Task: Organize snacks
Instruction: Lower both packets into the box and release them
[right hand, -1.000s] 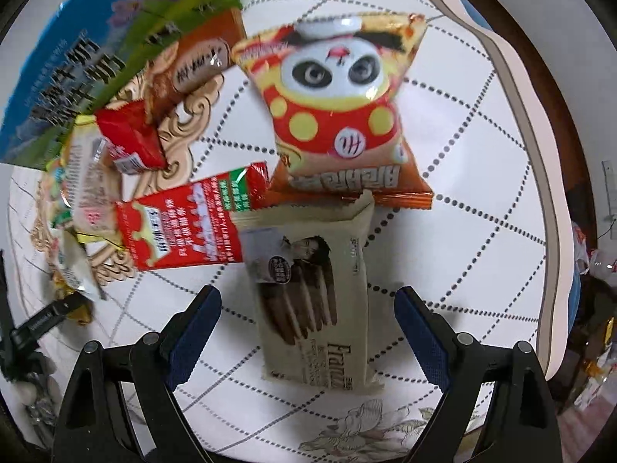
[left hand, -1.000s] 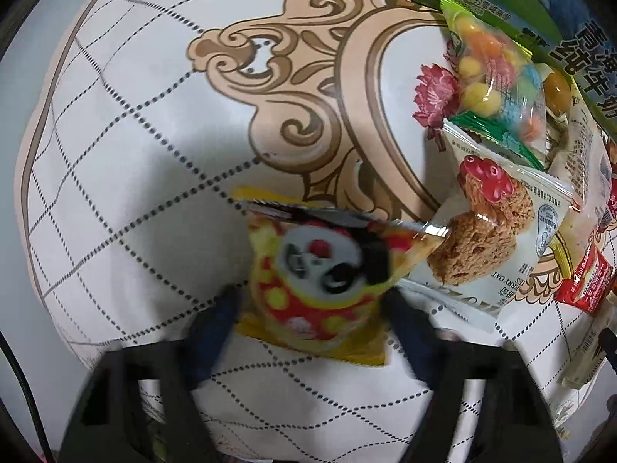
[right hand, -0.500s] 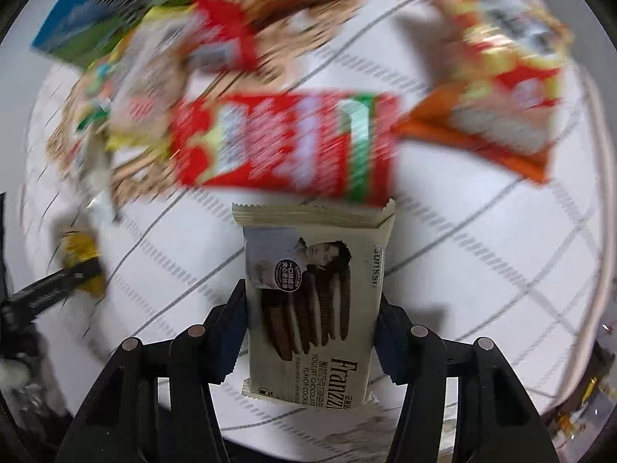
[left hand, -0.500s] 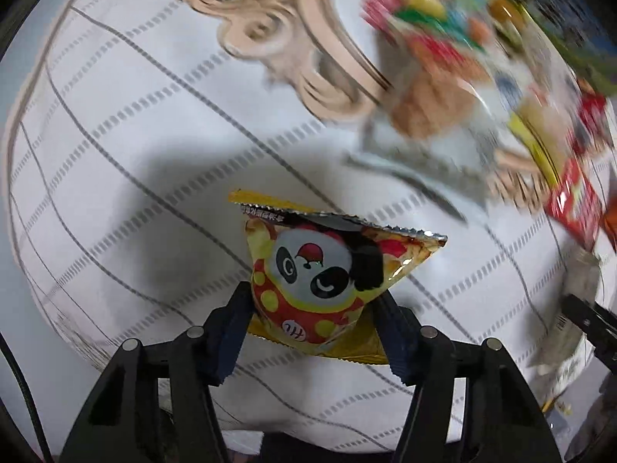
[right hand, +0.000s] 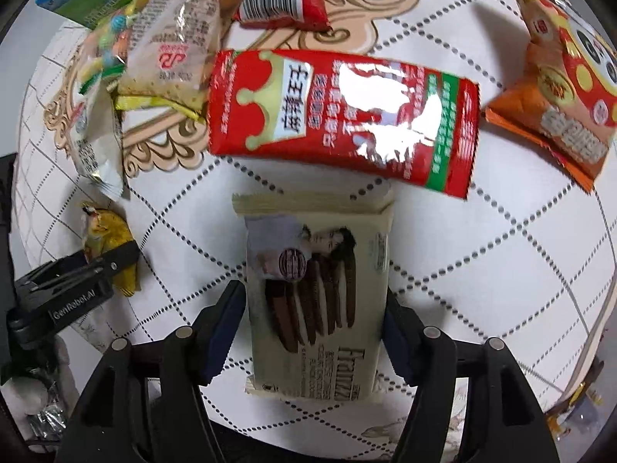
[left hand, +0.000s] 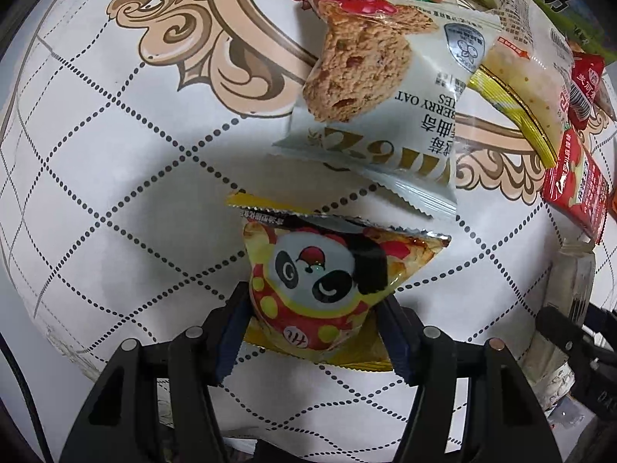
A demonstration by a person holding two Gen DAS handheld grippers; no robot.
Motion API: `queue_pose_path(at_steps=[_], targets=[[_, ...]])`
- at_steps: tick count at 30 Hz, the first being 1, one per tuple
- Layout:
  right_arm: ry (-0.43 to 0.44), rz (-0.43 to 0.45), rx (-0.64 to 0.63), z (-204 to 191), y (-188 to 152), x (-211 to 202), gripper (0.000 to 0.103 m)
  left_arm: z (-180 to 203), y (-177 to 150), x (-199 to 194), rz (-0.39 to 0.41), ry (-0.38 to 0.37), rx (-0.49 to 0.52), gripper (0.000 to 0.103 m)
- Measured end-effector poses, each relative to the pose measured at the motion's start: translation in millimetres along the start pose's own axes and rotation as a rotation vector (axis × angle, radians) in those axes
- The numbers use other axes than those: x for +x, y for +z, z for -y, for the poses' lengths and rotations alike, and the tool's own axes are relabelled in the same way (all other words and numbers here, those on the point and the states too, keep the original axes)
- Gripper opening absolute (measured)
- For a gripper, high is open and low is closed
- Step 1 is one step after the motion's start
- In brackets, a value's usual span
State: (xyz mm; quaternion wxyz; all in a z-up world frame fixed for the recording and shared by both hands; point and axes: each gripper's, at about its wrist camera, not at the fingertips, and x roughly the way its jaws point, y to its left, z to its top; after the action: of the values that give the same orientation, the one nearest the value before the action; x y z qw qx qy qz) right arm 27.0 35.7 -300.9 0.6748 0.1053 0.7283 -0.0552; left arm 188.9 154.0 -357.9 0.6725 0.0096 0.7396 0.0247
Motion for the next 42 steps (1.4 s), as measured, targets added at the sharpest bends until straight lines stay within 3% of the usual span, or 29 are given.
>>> queue_pose_path(at_steps=[2, 3, 11, 16, 21, 25, 31, 36, 42], targets=[[-0.024, 0.014, -0.022, -4.9, -6.3, 0.5, 0.068, 1.8, -5.0, -3.8, 0.006, 0.007, 0.002, 0.06], [-0.035, 0.022, -0.028, -6.0, -8.0, 0.5, 0.061, 3.9, -7.1, -7.2, 0.004, 0.013, 0.01, 0.06], [0.049, 0.122, -0.032, -2.3, -10.8, -42.8, 0.06, 41.0, -18.5, -54.7, 0.015, -0.066, 0.041, 0.059], [0.144, 0.22, -0.033, -1.7, 1.0, -100.7, 0.06, 62.1, 1.4, -113.3, 0.095, -0.165, 0.066, 0.059], [0.189, 0.338, -0.031, 6.7, 34.5, -171.1, 0.06, 77.9, 43.8, -184.6, 0.203, -0.269, 0.077, 0.059], [0.18, 0.431, -0.049, 19.5, 81.1, -222.6, 0.06, 83.6, 86.5, -227.4, 0.289, -0.3, 0.09, 0.059], [0.064, 0.547, -0.106, 8.1, 181.7, -255.9, 0.06, 78.8, 178.8, -255.2, 0.371, -0.191, 0.083, 0.059], [-0.029, 0.512, -0.109, 10.3, 271.9, -241.3, 0.06, 65.9, 242.7, -228.4, 0.335, -0.107, 0.077, 0.059], [-0.096, 0.432, -0.103, 17.0, 337.2, -204.4, 0.06, 61.5, 301.5, -189.8, 0.255, -0.066, 0.063, 0.059]])
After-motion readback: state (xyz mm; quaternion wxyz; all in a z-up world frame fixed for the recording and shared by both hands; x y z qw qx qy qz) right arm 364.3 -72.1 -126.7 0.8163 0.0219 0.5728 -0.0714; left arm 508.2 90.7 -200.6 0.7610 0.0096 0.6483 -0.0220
